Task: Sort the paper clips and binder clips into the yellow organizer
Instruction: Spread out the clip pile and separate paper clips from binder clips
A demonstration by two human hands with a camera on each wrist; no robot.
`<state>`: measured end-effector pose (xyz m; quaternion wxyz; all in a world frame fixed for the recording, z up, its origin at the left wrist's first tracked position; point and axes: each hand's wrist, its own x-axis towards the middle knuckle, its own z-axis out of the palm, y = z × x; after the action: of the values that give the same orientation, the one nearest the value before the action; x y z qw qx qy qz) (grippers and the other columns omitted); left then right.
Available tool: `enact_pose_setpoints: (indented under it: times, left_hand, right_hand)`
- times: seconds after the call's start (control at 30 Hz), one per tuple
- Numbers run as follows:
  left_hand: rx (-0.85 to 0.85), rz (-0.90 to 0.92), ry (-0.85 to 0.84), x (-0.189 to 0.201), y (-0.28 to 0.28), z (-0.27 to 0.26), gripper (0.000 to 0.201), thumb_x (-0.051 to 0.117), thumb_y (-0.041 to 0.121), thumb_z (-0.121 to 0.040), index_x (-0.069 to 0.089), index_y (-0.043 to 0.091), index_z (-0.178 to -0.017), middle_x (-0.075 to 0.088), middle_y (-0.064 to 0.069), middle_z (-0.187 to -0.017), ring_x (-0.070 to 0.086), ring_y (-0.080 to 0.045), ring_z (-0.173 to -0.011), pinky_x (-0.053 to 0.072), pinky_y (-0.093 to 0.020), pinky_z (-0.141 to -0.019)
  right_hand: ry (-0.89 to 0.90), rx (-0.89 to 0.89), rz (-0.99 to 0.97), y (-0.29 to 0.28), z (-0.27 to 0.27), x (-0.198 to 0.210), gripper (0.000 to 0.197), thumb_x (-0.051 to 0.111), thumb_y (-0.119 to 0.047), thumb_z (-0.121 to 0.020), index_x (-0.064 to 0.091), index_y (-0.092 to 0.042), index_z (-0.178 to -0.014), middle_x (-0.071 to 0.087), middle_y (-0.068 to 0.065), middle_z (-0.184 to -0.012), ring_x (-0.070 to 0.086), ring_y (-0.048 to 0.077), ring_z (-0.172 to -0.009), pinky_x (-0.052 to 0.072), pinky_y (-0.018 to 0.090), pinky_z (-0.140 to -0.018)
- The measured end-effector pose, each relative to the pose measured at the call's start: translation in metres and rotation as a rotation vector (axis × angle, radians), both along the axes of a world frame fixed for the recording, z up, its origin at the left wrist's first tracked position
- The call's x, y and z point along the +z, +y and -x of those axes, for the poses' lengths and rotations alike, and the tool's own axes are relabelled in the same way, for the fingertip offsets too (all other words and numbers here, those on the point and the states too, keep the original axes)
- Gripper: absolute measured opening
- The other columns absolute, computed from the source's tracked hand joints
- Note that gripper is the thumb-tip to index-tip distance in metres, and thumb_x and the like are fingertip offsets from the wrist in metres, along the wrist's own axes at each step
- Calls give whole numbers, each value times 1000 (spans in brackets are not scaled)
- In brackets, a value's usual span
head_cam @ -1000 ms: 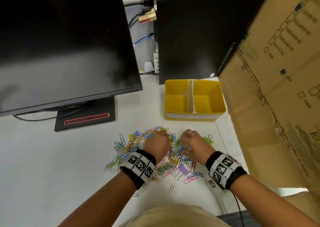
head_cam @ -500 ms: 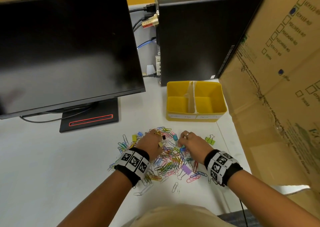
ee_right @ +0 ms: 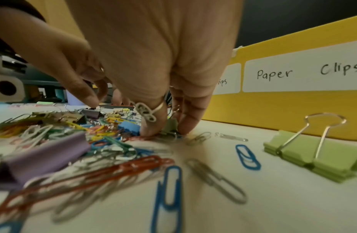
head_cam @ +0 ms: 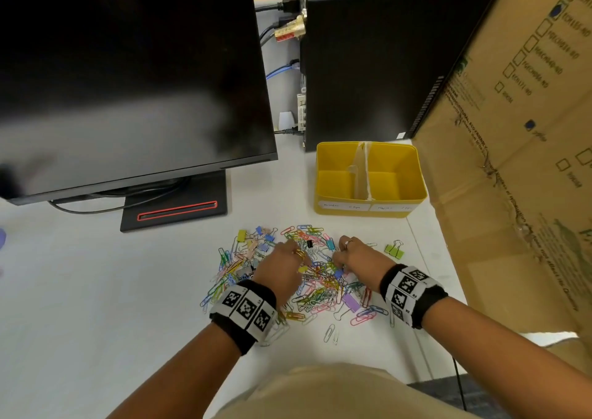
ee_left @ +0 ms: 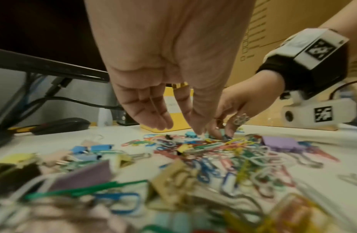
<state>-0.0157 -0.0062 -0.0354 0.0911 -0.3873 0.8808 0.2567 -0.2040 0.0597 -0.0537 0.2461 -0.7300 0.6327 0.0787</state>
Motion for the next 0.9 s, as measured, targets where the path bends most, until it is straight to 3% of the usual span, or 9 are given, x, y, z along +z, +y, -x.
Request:
enact_pose_setpoints:
  times: [0.17, 0.23, 0.3, 0.37, 0.4, 0.57, 0.63, 0.73, 0.9]
  left_hand:
    - [-121, -20, -43, 2, 27, 16, 30, 46, 23, -94, 62, 6, -113, 50, -9, -122, 52, -25, -113, 48, -35, -88]
    - [-135, -13, -39, 2, 33, 21, 32, 44, 25, -95, 65, 6, -109, 55, -10, -118, 55, -27, -109, 48, -34, -83]
    - [-113, -12, -11, 2, 33, 26, 31, 42, 24, -95, 65, 10, -111, 57, -9, -119, 56, -26, -110, 49, -34, -85]
    - [-96, -24, 20, 1, 31, 31, 31, 43, 21, -95, 61, 14, -119, 54, -6, -124, 55, -24, -114, 48, -33, -87]
    - [-97, -22, 24, 0, 30, 35, 32, 43, 21, -95, 59, 15, -122, 53, -6, -125, 53, -23, -115, 48, -33, -87]
    - [-145, -2, -39, -9, 24, 57, 33, 45, 21, -95, 58, 4, -121, 50, -11, -123, 52, -27, -115, 47, -37, -91]
    - [-186, -5, -49, -14, 23, 61, 34, 46, 19, -96, 55, 8, -126, 50, -11, -125, 50, -27, -118, 47, -37, -94]
    - [-210, 21, -66, -18, 22, 63, 29, 48, 16, -95, 62, 1, -116, 52, -12, -120, 52, -28, -115, 50, -39, -91]
    - [-194, 15, -55, -16, 21, 62, 31, 52, 26, -92, 60, 4, -113, 47, -9, -131, 49, -25, -120, 49, -38, -92]
  right_hand:
    - [-44, -62, -17, 3, -3, 3, 24, 49, 6, -83, 53, -5, -104, 42, 18, -113, 45, 30, -104, 45, 38, -86]
    - [-68, -88, 32, 8, 1, 3, 25, 49, 7, -80, 55, -5, -100, 43, 17, -110, 46, 29, -98, 45, 36, -83]
    - [-123, -173, 87, 10, 8, 1, 17, 48, 6, -81, 57, -2, -93, 41, 12, -102, 49, 22, -85, 45, 25, -77]
    - [-178, -266, 187, 14, 15, 6, 10, 48, 8, -82, 55, 2, -84, 39, 4, -90, 48, 14, -69, 40, 12, -64]
    - [-195, -331, 227, 17, 18, 8, 10, 49, 9, -80, 54, 0, -79, 39, 2, -85, 47, 13, -65, 40, 13, -58]
    - [-268, -392, 244, 29, 25, 17, 17, 54, 20, -76, 63, 7, -82, 35, 1, -87, 46, 10, -73, 50, 11, -60]
    - [-231, -500, 282, 31, 38, 17, 22, 48, 21, -77, 61, 4, -84, 38, 2, -88, 47, 18, -73, 52, 20, -61]
    - [-112, -646, 263, 35, 62, 8, 32, 46, 21, -74, 63, 1, -92, 44, 14, -103, 52, 30, -91, 51, 37, -78]
    - [42, -614, 249, 48, 54, 15, 23, 58, -7, -82, 63, -8, -105, 50, 19, -125, 45, 36, -114, 41, 42, -91]
